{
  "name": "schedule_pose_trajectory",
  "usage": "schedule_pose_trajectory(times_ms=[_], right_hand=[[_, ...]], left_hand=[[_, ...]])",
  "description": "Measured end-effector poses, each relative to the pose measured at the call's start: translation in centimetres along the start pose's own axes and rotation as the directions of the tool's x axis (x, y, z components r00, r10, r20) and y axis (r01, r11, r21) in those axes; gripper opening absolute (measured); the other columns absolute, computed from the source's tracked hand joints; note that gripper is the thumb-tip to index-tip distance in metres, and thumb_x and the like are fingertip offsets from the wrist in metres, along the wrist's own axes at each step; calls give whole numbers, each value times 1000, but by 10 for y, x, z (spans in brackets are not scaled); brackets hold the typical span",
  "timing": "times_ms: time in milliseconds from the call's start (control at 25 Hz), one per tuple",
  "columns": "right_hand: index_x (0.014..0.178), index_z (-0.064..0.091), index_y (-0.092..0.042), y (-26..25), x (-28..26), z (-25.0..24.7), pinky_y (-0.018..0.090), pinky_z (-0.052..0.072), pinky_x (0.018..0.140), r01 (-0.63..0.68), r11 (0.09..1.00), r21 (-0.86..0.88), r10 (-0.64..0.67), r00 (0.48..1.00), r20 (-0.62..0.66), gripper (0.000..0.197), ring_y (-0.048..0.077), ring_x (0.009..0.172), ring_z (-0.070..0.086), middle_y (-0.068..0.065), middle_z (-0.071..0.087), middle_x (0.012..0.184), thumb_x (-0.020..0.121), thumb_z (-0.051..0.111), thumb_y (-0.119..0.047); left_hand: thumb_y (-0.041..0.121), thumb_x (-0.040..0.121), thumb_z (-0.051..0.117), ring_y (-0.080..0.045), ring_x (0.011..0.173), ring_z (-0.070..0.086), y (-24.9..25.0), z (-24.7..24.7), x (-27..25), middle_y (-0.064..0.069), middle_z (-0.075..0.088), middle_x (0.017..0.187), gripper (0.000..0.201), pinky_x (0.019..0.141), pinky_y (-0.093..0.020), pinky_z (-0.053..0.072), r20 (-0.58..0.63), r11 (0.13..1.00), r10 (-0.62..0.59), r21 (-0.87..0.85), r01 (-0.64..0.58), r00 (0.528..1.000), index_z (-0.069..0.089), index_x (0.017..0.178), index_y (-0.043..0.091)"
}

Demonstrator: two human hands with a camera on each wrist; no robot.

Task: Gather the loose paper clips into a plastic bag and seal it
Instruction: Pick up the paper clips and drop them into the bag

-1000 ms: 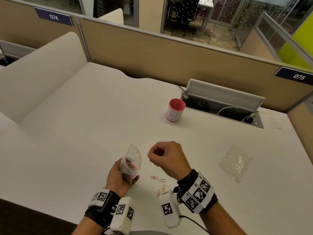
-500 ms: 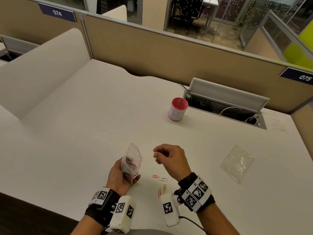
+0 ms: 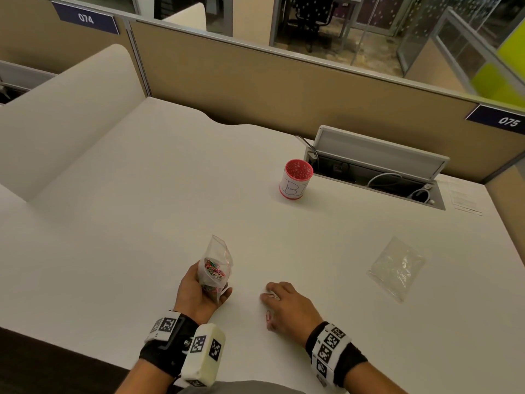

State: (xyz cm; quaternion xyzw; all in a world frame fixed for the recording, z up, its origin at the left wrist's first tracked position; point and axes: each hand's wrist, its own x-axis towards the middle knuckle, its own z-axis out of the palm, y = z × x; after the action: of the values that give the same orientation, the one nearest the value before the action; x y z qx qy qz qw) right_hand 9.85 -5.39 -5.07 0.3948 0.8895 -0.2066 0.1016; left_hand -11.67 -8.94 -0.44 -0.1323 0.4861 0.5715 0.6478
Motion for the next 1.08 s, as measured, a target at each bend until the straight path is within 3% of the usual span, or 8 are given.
schedule_pose_trajectory(times_ms=[80, 160, 280, 360, 520, 760, 880, 1080], right_hand=[[75, 69, -26, -3, -2, 5, 16, 47, 44, -36, 999, -20, 35, 999, -42, 32, 12, 75, 65, -8, 66, 88, 48, 86, -29], [66, 66, -26, -8, -3, 7, 15, 42, 41, -31, 999, 18, 33, 993, -111, 28, 8, 62, 59, -11, 60, 74, 49, 88, -21], [84, 66, -14, -14, 0, -1, 24, 43, 58, -72, 991, 108, 88, 986, -145, 12, 20, 76, 61, 1, 63, 87, 75, 70, -6], [98, 62, -9, -19, 5, -9, 28, 40, 71, -117, 982, 151, 134, 985, -112, 20, 26, 90, 58, 7, 62, 100, 85, 51, 1], [100, 62, -11, -21, 15, -20, 27, 40, 78, -182, 963, 197, 190, 982, -21, 23, 23, 93, 58, 6, 65, 104, 83, 50, 0], [77, 58, -22, -14, 15, -43, 23, 47, 76, -288, 902, 320, 303, 953, 4, 18, 16, 81, 61, -4, 64, 81, 76, 56, -4], [70, 61, -21, -22, 7, -79, 26, 53, 70, -213, 812, 544, 348, 924, -158, 14, 9, 68, 60, -7, 64, 69, 71, 63, -7], [75, 66, -16, -73, -6, -151, 19, 54, 62, 155, 613, 775, 227, 905, -360, 14, 4, 61, 61, 1, 70, 71, 72, 72, -4]], left_hand=[[37, 94, 41, -24, 69, 48, 0, -1, 2, -11, 56, 82, 33, 73, -41, 44, -1, 1000, 6, 2, -6, 1000, 60, 94, 11], [38, 95, 40, -24, 69, 49, -1, -3, 2, -11, 56, 82, 33, 73, -41, 44, -6, 1000, 8, 3, -8, 1000, 60, 94, 11], [37, 94, 40, -24, 68, 48, -4, -4, 2, -11, 56, 81, 33, 72, -41, 45, -10, 1000, -4, 5, 4, 1000, 60, 94, 11], [38, 94, 41, -23, 69, 49, -5, -4, 4, -11, 56, 83, 33, 71, -41, 45, -15, 1000, -3, 8, 3, 1000, 60, 96, 11], [38, 95, 40, -23, 70, 49, -2, -2, 2, -11, 56, 84, 34, 72, -40, 45, -9, 1000, 9, 5, -9, 1000, 59, 99, 10], [38, 94, 40, -23, 71, 48, 0, -2, 1, -11, 56, 86, 33, 73, -40, 45, -7, 1000, 4, 20, -4, 1000, 59, 98, 11], [37, 94, 41, -24, 70, 48, -3, -6, 3, -11, 55, 85, 32, 72, -40, 45, -12, 1000, -5, 16, 5, 1000, 58, 100, 11], [36, 93, 42, -23, 65, 48, -5, 5, -4, -11, 61, 71, 32, 69, -37, 43, 11, 1000, 2, 31, -2, 1000, 60, 91, 10]])
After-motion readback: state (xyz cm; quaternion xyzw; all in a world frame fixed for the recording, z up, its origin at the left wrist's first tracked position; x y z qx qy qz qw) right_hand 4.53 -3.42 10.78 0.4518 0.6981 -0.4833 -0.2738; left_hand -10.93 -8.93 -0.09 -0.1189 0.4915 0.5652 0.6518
